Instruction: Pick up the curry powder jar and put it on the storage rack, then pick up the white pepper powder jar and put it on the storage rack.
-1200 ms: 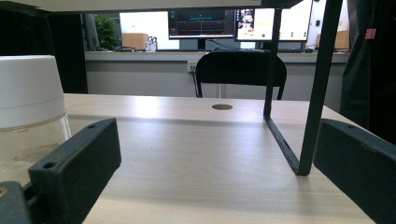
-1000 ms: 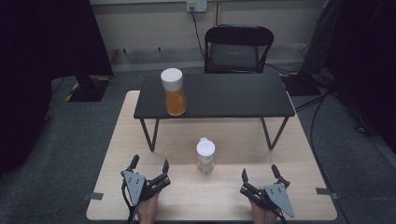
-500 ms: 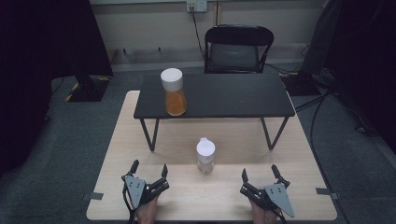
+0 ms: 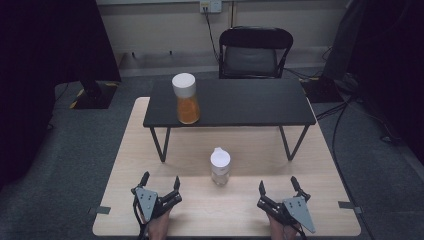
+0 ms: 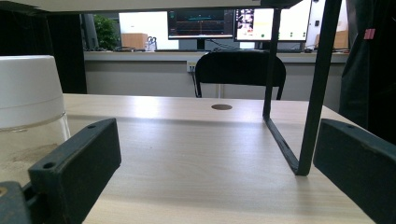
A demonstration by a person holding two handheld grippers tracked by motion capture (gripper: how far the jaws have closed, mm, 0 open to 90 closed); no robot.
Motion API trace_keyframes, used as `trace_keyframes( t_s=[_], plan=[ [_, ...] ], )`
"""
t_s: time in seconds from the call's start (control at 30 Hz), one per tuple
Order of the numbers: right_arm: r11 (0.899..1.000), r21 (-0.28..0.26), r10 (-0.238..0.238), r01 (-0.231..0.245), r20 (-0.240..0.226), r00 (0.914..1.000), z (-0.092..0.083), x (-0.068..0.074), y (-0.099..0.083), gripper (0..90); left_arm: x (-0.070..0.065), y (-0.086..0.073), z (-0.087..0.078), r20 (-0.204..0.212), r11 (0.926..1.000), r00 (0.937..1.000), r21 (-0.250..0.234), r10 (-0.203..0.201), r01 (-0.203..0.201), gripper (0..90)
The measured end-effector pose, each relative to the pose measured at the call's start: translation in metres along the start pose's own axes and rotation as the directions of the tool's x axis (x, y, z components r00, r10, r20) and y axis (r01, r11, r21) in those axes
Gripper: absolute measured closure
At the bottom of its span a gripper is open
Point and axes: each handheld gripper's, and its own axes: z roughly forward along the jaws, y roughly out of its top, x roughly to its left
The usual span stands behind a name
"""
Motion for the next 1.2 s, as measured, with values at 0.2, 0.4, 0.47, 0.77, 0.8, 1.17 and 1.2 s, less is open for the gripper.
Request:
trace_keyframes(
  t_s=[0.2,0.4,0.47,0.77,0.8,1.17,1.2],
  plan=[
    [1.000,0.000,0.000,0.000,0.000,1.0000,-0.0001,0.0000,-0.0001,0.0,-0.0008,-0.0001,-0.0002,-0.004,1.0000,1.0000,0.000,0.000,0.000,0.0],
    [1.000,0.000,0.000,0.000,0.001,1.0000,0.0000,0.0001,0.0000,0.0,-0.0008,-0.0001,-0.0003,-0.004,1.0000,1.0000,-0.001,0.000,0.000,0.0],
    [1.000,0.000,0.000,0.000,0.001,1.0000,-0.0001,0.0001,0.0000,0.0,-0.0010,-0.0001,-0.0003,-0.006,1.0000,1.0000,0.000,0.000,0.000,0.0],
    [1.000,0.000,0.000,0.000,0.001,1.0000,0.0000,0.0000,0.0000,0.0,-0.0017,-0.0001,-0.0008,-0.011,1.0000,0.9999,0.000,0.000,0.000,0.1],
    [1.000,0.000,0.000,0.000,0.001,1.0000,0.0000,0.0000,0.0001,0.0,-0.0018,-0.0001,-0.0008,-0.011,1.0000,0.9999,0.000,0.000,0.000,0.1],
    [1.000,0.003,0.002,-0.002,-0.002,1.0000,0.0002,-0.0007,0.0005,0.0,-0.0020,0.0000,-0.0007,-0.012,1.0000,0.9999,0.000,0.000,0.000,0.2],
    [1.000,0.002,0.003,-0.003,-0.002,1.0000,0.0002,-0.0007,0.0005,0.0,-0.0020,0.0000,-0.0007,-0.013,1.0000,0.9999,0.000,0.000,0.000,0.2]
  ],
)
